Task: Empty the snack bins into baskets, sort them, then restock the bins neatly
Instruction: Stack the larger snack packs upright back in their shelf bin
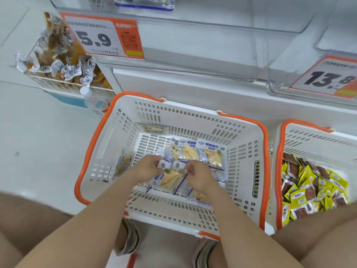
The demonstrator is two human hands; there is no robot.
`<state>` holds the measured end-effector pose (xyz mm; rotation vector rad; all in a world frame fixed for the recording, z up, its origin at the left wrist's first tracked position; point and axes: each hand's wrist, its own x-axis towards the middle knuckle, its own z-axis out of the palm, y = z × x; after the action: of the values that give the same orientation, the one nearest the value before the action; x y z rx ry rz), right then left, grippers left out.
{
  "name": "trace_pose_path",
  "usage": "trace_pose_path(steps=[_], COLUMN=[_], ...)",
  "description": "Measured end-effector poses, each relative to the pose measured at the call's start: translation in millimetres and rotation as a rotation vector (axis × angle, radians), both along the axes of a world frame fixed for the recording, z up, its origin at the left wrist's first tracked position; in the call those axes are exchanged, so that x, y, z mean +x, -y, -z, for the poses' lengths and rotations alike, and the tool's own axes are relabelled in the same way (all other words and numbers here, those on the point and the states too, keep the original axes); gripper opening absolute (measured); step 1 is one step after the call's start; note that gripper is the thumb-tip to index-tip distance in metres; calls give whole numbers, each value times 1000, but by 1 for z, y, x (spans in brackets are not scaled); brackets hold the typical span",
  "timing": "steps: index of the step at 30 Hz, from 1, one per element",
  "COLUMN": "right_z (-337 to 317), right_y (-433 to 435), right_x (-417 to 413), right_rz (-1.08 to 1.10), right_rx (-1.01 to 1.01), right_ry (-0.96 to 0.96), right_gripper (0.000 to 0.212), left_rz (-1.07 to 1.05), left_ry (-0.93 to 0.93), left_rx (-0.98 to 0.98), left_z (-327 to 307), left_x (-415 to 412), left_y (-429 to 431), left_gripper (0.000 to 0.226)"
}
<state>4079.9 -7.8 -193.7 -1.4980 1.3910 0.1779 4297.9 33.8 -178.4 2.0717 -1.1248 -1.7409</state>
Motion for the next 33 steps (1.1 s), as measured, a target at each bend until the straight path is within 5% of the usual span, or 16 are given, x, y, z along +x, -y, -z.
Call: trace_pose_path(steps=[4,11,15,18,22,26,29,33], right_z=[-36,-132,-197,-241,-285,-314,-325,-344], right_y=[8,16,26,33,33,12,3,21], right_x=[0,-6,-12,-18,-26,-22,-10,15], right_rz=[279,421,-7,-134,-12,313,234,183], right_rx=[170,267,-196,-408,-624,-577,-642,-929], right_ry=[197,380,189,185,369,626,529,572], right_gripper=[28,25,41,36,25,23,50,22], left_rz=[-18,159,200,128,68,51,63,62], left_ry=[0,19,-15,-40,-96,-179,-128,14], left_rx=[-125,-240,-388,-514,-658,-679,-768,-959], left_z=[-22,-86,-145,-202,-272,-326,-354,-376], left_x=[-2,-15,-16,-19,-15,4,15,26], left_y=[3,9,15,17,19,17,20,32], left_gripper=[9,25,31,40,19,47,45,44])
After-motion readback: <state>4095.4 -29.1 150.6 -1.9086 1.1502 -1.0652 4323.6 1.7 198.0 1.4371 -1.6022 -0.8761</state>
